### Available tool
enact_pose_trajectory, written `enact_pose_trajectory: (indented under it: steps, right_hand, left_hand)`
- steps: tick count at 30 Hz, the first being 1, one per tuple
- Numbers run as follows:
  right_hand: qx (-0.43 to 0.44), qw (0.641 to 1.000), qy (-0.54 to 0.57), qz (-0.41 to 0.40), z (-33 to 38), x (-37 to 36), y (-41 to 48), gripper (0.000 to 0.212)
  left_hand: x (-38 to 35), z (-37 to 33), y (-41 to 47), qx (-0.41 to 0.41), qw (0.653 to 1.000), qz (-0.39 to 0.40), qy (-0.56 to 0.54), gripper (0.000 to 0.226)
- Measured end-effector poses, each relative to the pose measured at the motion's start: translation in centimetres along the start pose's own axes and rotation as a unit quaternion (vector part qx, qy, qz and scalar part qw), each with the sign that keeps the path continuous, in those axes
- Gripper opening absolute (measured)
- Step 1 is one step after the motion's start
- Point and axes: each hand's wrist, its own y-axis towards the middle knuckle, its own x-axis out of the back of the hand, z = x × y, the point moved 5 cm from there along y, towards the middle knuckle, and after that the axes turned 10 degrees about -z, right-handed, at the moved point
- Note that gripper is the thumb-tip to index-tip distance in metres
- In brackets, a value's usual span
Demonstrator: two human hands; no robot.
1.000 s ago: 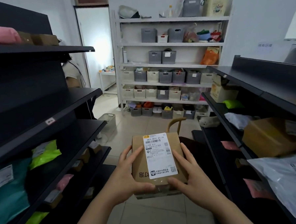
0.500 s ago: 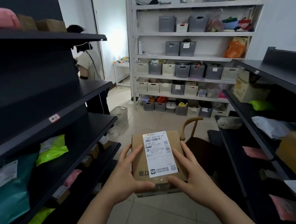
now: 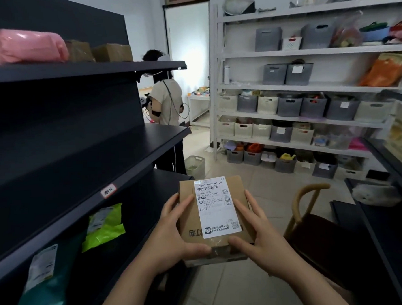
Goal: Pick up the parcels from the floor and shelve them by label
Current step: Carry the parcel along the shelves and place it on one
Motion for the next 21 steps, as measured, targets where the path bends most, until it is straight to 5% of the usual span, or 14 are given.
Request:
enact_pose_trajectory:
  steps: [21]
  right_hand:
    - [0.169,0.974,0.089,0.119,-3.6,-4.8,22.1,0.078]
  left_hand:
    - [3.9,2.4,12.8,0.074,0.973,-0.203,0.078,0.116]
